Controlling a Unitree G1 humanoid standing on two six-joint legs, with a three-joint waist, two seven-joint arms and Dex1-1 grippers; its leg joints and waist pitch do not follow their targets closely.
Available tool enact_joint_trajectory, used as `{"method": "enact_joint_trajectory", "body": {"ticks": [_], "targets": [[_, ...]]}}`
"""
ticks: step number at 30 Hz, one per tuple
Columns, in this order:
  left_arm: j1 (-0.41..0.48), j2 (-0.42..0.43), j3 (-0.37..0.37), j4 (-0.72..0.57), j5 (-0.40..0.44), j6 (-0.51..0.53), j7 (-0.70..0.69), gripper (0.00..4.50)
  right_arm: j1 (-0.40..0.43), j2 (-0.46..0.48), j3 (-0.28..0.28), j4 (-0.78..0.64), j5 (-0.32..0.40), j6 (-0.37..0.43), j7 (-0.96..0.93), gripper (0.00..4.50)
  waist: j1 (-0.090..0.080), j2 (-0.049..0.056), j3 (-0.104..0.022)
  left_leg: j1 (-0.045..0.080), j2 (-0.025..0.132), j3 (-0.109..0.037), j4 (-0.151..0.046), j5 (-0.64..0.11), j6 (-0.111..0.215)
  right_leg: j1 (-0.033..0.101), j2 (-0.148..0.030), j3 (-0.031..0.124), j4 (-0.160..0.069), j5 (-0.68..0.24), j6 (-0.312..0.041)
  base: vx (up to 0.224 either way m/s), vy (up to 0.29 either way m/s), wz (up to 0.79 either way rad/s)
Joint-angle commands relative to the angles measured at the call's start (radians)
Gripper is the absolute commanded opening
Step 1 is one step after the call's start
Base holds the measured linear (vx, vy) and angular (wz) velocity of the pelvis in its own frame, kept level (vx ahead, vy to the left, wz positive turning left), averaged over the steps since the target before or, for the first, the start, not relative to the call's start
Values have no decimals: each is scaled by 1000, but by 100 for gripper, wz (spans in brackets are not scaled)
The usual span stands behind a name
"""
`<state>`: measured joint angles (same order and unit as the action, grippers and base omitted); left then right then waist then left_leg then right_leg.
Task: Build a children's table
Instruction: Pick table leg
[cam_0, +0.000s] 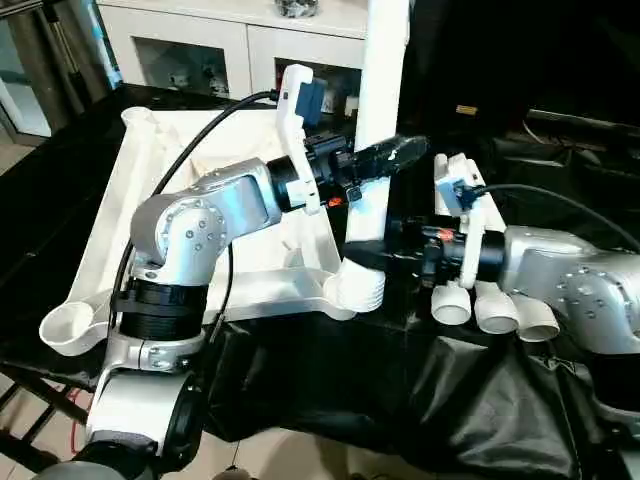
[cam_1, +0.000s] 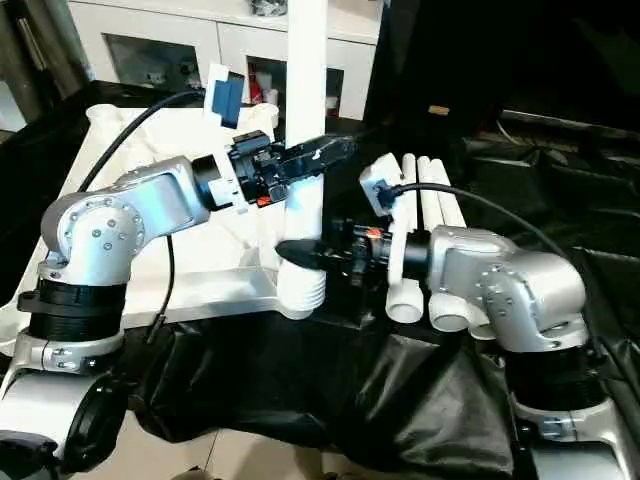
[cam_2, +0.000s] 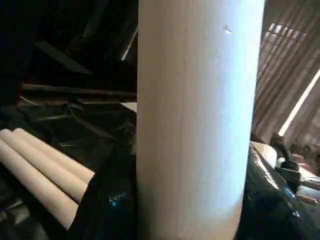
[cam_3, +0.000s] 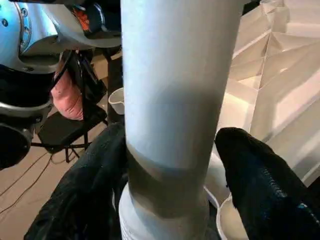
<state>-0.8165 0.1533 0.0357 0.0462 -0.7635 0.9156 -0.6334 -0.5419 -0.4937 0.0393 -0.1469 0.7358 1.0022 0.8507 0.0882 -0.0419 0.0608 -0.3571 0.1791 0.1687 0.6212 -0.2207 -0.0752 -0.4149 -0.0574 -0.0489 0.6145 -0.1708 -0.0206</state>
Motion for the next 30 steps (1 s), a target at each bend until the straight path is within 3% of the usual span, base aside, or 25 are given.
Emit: {"method": "enact_joint_trajectory", "body": {"ticks": [1, 18, 24, 25, 30], "targets": [[-19, 3, -17, -26, -15, 5, -17, 188, 2, -13, -1, -7, 5, 13, 8, 309, 2, -4, -71, -3, 37, -8, -68, -18, 28, 71, -72, 46, -64, -184, -184, 0, 0, 0], [-13, -3, -57, -50, -23, 14, -84, 188, 8, -10, 43, 5, 24, 65, 28, 309, 3, -7, -71, -5, 37, -8, -68, -10, 25, 70, -71, 45, -66, -211, -168, 0, 0, 0], [-13, -2, -58, -48, -19, 14, -89, 188, 11, -1, 37, 8, 25, 71, 19, 258, 3, -6, -73, -5, 36, -8, -67, -6, 27, 72, -72, 45, -64, -197, -173, 0, 0, 0], [-13, -1, -59, -48, -19, 14, -91, 188, 12, 0, 36, 8, 25, 71, 19, 233, 3, -5, -72, -5, 36, -8, -67, -7, 26, 71, -71, 45, -65, -196, -174, 0, 0, 0], [-14, 2, -59, -45, -18, 14, -97, 187, 13, 6, 30, 8, 28, 71, 14, 207, 3, -3, -72, -4, 36, -8, -68, -13, 22, 72, -71, 45, -65, -195, -177, 0, 0, 0]]}}
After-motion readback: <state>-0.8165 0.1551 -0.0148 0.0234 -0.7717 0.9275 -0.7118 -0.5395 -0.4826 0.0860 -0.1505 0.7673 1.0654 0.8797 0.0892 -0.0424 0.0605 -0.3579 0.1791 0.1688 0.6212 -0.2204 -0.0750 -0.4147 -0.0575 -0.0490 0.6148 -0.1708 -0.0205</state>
